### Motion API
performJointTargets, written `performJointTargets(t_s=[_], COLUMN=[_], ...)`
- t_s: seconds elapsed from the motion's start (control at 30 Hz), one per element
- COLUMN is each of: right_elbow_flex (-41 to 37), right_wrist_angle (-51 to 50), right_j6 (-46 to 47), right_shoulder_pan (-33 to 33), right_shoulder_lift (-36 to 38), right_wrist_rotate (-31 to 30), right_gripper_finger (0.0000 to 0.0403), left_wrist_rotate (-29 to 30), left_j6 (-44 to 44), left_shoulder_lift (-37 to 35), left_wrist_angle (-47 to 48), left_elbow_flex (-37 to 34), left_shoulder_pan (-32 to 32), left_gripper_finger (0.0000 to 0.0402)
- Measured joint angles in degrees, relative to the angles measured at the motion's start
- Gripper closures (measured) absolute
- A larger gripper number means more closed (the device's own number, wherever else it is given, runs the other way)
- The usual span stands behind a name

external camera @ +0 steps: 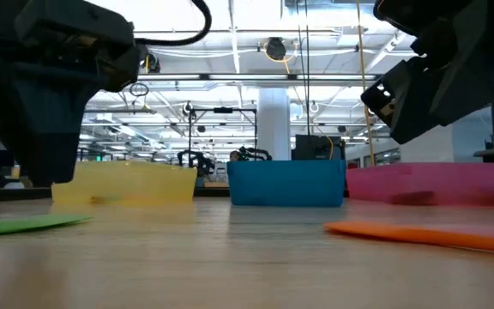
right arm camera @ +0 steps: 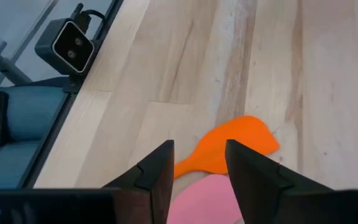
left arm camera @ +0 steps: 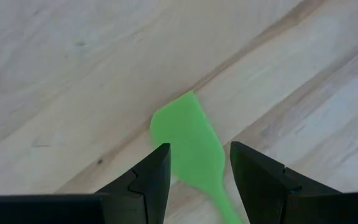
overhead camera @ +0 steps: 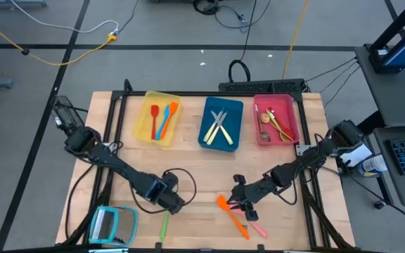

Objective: Pick & Place Kitchen Items
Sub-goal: Put the green spatula into the yellow bin

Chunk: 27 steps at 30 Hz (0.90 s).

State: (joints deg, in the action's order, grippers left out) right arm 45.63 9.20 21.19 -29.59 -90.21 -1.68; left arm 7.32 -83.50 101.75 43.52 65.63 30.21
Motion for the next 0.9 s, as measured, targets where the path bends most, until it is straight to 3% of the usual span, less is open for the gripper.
performJointTargets(t_s=[0.2, 0.5, 0.9], right_elbow_flex=[0.0, 0.0, 0.0], right_wrist_angle=[-0.1, -0.4, 0.0], right_j6=[-0.1, -0.4, -1.3], right_shoulder_pan=[1.3, 2.6, 2.7], right_shoulder_lift=[0.0, 0.0, 0.0], right_wrist_rotate=[0.1, 0.2, 0.2], right_gripper_finger=[0.0261, 0.0261, 0.0261], left_wrist_rotate=[3.3, 2.8, 2.1], left_j6=[-5.6, -7.6, -11.6], left_shoulder_lift=[0.6, 5.6, 6.5], left_wrist_angle=[-0.3, -0.3, 4.3], left_elbow_flex=[0.0, 0.2, 0.3], left_shoulder_pan=[1.2, 2.0, 2.0], left_gripper_finger=[0.0231, 0.0231, 0.0231])
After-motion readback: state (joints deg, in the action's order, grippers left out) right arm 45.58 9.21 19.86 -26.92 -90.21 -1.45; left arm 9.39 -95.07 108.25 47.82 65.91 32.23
